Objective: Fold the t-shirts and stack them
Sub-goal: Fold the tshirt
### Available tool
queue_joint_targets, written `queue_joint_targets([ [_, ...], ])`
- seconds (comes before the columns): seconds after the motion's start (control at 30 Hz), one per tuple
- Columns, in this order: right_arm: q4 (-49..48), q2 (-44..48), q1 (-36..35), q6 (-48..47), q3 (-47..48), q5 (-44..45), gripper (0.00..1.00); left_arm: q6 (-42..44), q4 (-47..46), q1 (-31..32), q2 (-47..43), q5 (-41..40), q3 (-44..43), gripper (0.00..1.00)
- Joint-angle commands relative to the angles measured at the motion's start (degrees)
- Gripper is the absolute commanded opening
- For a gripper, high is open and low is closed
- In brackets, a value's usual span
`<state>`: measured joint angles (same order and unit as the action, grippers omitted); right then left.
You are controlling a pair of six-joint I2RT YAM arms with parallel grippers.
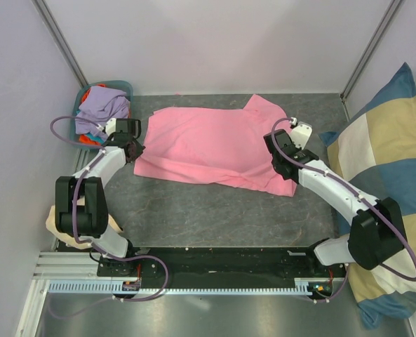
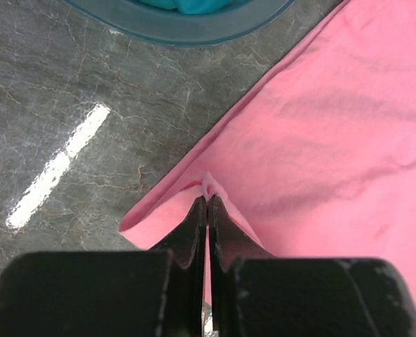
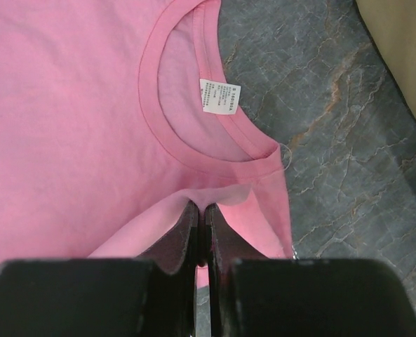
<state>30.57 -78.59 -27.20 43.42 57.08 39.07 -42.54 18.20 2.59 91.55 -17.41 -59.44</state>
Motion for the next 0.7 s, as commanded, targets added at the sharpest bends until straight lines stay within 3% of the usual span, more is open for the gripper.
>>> queue_joint_targets([
  [0.0,-3.4,-2.4,1.8,-2.8,3.2,-1.5,0.0,2.1,-2.6,-0.7,1.3,-0.1,-3.0,0.02],
  [0.67,-6.7,-11.3,4.9,-8.3,10.1,-4.2,0.0,4.2,-3.3,-0.9,6.1,-0.3,-6.1,0.02],
])
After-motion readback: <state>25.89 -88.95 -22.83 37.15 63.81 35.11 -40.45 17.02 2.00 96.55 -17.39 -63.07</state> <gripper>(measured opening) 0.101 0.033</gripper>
